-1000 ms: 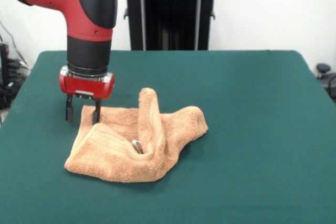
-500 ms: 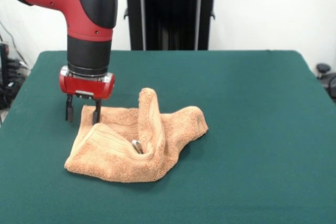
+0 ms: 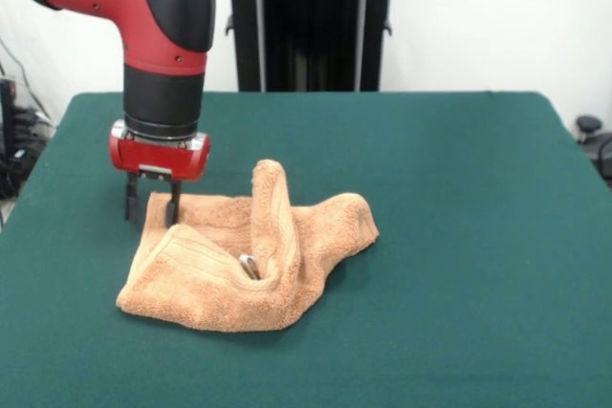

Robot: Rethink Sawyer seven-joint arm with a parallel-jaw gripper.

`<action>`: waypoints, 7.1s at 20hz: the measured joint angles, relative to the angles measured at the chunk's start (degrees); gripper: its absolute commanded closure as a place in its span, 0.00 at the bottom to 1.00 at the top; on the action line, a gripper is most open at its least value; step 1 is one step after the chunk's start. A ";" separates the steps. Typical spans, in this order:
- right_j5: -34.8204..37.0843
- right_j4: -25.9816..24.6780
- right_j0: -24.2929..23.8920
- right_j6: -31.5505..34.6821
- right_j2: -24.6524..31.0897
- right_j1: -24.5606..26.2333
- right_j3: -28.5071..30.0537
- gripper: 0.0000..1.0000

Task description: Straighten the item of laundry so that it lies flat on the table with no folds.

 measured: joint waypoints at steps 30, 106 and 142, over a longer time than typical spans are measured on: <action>-2.64 0.02 0.57 0.00 -0.36 0.08 1.49 1.00; -3.03 0.30 2.91 0.00 -3.84 -2.69 5.09 1.00; 8.45 0.44 2.71 0.00 -2.21 -11.15 5.24 1.00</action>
